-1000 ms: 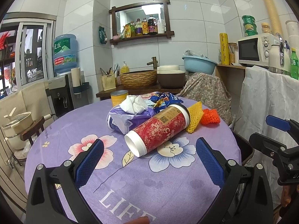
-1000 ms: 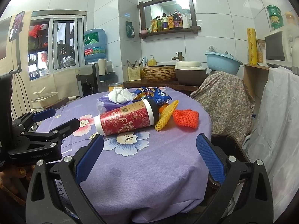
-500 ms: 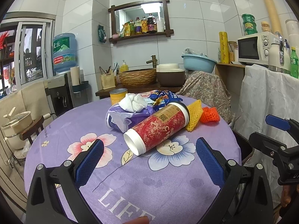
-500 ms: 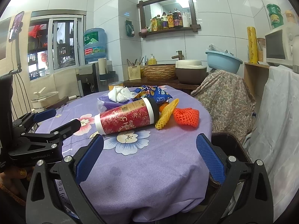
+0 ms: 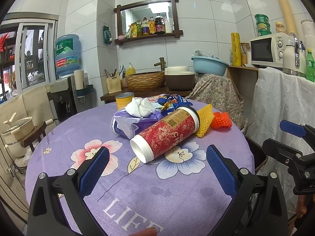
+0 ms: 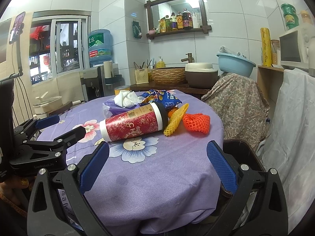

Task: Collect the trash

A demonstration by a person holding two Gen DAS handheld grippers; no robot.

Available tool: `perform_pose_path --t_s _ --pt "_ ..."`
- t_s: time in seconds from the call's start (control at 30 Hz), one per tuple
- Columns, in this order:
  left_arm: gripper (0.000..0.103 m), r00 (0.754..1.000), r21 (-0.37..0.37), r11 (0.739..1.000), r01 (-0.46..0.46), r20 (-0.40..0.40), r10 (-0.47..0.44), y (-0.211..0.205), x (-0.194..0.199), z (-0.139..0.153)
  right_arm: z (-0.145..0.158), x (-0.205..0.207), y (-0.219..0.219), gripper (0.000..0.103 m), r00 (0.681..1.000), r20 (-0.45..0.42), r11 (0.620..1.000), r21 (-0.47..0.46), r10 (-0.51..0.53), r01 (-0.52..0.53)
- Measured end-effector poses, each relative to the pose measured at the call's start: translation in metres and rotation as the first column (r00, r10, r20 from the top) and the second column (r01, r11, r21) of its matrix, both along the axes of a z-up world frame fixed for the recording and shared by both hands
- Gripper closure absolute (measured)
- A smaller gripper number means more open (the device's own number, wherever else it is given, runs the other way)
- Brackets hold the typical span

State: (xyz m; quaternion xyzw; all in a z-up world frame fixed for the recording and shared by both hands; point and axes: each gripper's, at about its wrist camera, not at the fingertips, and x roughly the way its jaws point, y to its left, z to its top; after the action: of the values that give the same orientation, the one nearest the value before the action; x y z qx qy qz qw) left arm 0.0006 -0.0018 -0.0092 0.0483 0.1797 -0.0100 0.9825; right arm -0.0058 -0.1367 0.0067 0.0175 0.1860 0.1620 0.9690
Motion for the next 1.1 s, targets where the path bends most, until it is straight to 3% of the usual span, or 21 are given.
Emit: perform_pose_path --t_s 0.23,0.37,0.57,0.8,0.9,1.1 --pt "0.005 0.999 -0.012 1.0 0.014 -0.029 -0.014 0.003 0.003 -0.008 -0.002 0.005 0.0 0.005 1.0 -0.018 1.0 -0.004 0.001 -0.001" --pt "0.005 0.988 -0.059 0.997 0.044 -0.147 -0.052 0.008 0.015 -0.017 -0.01 0.014 0.002 0.005 0.997 -0.074 1.0 -0.01 -0.002 0.001" --pt "0.006 0.968 -0.099 0.994 0.047 -0.242 -0.069 0.021 0.018 -0.031 -0.031 0.032 0.002 0.005 0.982 -0.187 0.999 -0.032 -0.007 0.0" --pt "0.006 0.956 -0.013 0.992 0.125 -0.267 -0.124 0.019 0.026 -0.033 -0.049 0.064 -0.006 0.005 0.951 -0.311 1.0 0.011 0.007 -0.004" --pt "0.011 0.952 0.024 0.987 0.159 -0.267 -0.147 0.016 0.035 -0.031 -0.052 0.081 -0.013 0.005 0.94 -0.341 0.999 0.034 0.009 0.002" --pt "0.011 0.96 0.086 0.983 0.162 -0.246 -0.136 0.009 0.056 -0.025 -0.05 0.125 -0.03 0.005 0.929 -0.37 0.998 0.047 -0.01 0.029"
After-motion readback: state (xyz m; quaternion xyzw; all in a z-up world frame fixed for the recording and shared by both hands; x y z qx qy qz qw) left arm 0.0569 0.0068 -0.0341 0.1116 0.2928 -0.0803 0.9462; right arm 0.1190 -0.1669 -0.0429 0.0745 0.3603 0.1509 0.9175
